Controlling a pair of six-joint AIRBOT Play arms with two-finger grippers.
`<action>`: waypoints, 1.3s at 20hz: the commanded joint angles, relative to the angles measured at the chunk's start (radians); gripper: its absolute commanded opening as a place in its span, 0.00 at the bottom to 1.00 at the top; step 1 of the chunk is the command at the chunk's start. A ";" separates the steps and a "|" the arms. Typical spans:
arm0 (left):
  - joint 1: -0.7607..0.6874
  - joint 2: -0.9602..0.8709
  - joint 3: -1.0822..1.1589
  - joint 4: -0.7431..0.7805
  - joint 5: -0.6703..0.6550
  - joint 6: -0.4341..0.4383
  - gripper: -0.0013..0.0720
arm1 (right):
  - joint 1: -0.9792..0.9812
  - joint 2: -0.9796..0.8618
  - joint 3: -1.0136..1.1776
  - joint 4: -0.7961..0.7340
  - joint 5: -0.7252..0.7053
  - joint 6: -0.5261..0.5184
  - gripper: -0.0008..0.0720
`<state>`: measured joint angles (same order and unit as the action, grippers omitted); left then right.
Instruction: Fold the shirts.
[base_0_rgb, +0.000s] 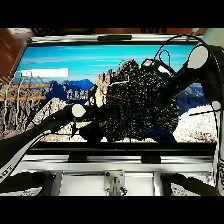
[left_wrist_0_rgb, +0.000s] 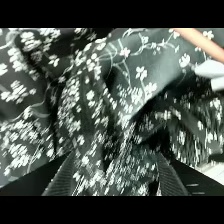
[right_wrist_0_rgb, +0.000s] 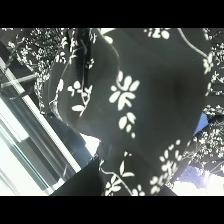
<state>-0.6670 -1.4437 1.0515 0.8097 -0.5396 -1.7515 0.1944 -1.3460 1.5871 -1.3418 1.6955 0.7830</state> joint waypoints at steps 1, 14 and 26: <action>-0.026 -0.040 0.000 -0.029 0.112 -0.019 0.83 | 0.001 0.001 0.000 0.013 -0.001 0.016 0.10; -0.044 -0.073 0.000 -0.029 0.322 -0.016 0.53 | 0.001 0.116 0.000 0.067 0.000 0.071 0.10; -0.053 -0.053 0.001 -0.076 0.378 0.058 0.09 | 0.001 0.178 0.000 0.080 0.023 0.106 0.10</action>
<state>-0.7357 -1.5097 1.0519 0.7353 -0.1738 -1.7538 0.1944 -1.1736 1.5871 -1.2640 1.7035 0.8692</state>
